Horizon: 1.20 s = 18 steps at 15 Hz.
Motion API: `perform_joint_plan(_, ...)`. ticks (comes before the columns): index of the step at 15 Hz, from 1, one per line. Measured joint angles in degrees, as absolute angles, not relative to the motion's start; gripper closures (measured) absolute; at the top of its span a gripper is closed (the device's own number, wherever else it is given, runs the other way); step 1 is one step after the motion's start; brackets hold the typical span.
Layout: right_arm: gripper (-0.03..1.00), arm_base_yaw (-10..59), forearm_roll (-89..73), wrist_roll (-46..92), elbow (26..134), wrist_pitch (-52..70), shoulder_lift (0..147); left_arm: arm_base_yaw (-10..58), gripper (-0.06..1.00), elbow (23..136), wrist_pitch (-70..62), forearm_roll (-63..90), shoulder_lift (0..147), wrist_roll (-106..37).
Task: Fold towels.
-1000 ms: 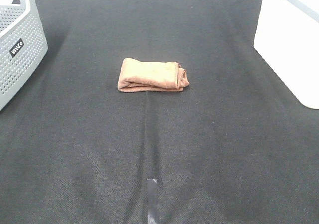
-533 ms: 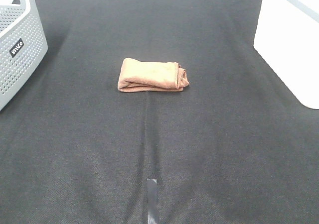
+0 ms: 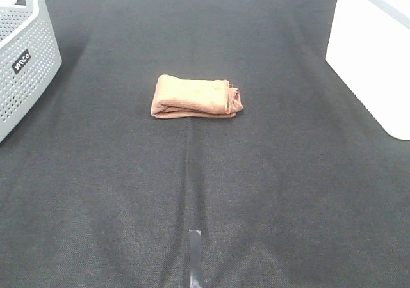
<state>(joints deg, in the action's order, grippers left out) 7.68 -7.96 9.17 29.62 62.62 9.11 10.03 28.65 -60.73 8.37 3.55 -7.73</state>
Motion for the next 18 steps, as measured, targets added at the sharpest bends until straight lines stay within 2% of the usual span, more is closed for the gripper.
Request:
perform_joint_plan(4, 0.19, 7.7, -8.0, 9.2, 29.6, 62.6, 9.1, 9.8, 0.30, 28.6, -60.7, 8.4, 3.6, -7.7)
perform_joint_plan(6, 0.19, 7.3, -8.0, 9.2, 29.6, 62.6, 9.1, 5.7, 0.30, 28.6, -60.7, 8.4, 3.6, -7.7)
perform_joint_plan(9, 0.19, 2.0, -8.5, 9.2, 29.6, 62.4, 7.3, 0.4, 0.30, 28.6, -60.5, 8.4, 1.0, -7.7)
perform_joint_plan(18, 0.19, 0.2, -8.9, 9.2, 29.5, 62.1, -0.4, 0.1, 0.30, 28.6, -60.4, 8.4, -0.3, -7.7)
